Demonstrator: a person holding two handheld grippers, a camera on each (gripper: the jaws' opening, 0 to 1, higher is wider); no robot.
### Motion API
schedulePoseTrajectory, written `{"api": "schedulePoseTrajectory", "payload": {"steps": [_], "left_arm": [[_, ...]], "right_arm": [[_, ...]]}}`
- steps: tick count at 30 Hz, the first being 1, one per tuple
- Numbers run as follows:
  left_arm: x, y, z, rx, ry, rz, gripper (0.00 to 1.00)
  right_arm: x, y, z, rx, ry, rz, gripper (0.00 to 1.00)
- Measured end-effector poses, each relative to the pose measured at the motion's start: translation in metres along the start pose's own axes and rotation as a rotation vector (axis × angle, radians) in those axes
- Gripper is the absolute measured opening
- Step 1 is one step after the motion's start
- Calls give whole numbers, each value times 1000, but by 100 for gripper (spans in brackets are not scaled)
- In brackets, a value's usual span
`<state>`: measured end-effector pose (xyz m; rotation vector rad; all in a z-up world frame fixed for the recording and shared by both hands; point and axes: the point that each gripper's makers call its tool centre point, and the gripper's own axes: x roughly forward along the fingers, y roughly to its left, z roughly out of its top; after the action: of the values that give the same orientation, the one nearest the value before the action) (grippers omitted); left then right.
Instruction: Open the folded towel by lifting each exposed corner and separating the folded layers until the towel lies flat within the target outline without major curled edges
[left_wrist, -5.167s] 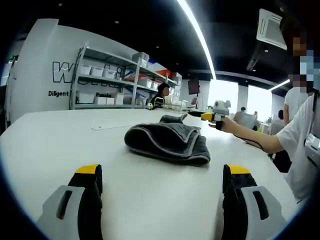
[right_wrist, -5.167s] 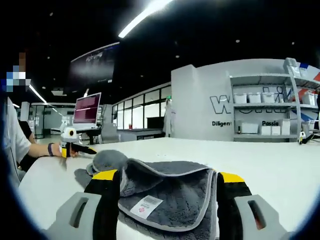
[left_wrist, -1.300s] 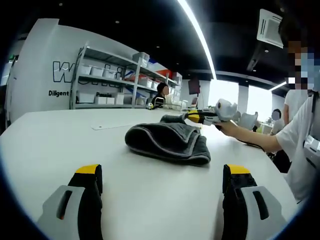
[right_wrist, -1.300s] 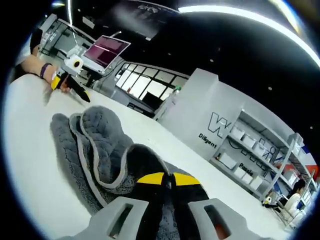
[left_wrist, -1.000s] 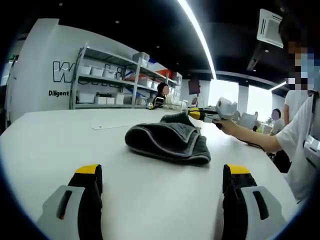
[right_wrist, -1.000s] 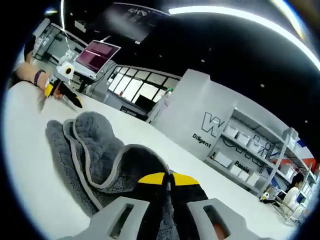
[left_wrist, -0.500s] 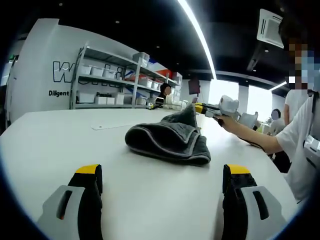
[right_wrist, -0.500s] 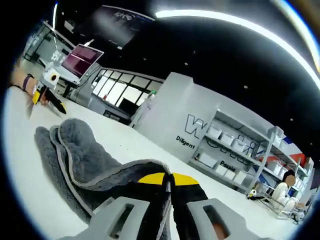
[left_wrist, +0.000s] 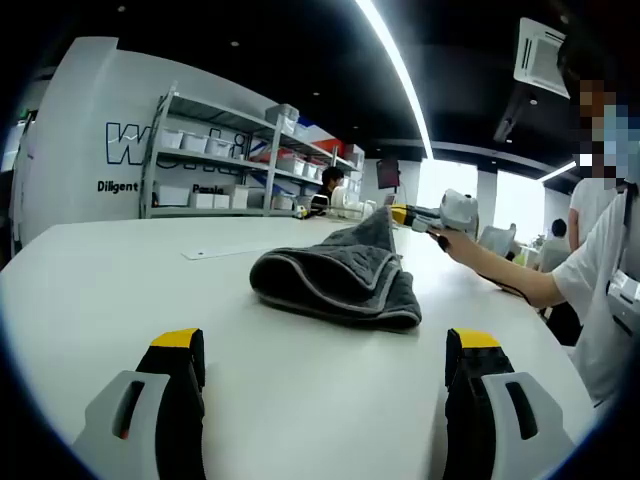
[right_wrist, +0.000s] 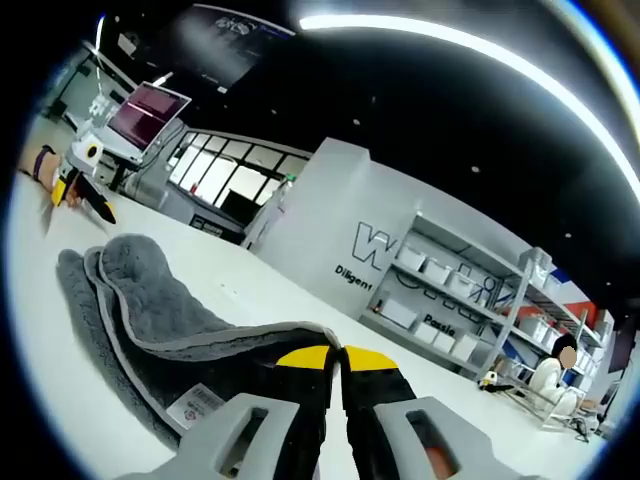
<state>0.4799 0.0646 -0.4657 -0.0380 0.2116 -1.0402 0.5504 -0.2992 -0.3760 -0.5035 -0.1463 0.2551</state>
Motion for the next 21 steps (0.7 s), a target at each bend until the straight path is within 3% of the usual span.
{"api": "schedulePoseTrajectory", "payload": {"steps": [21], "left_arm": [[0, -1, 0, 0, 0, 1, 99]], "right_arm": [[-3, -6, -8, 72, 31, -17, 0]]}}
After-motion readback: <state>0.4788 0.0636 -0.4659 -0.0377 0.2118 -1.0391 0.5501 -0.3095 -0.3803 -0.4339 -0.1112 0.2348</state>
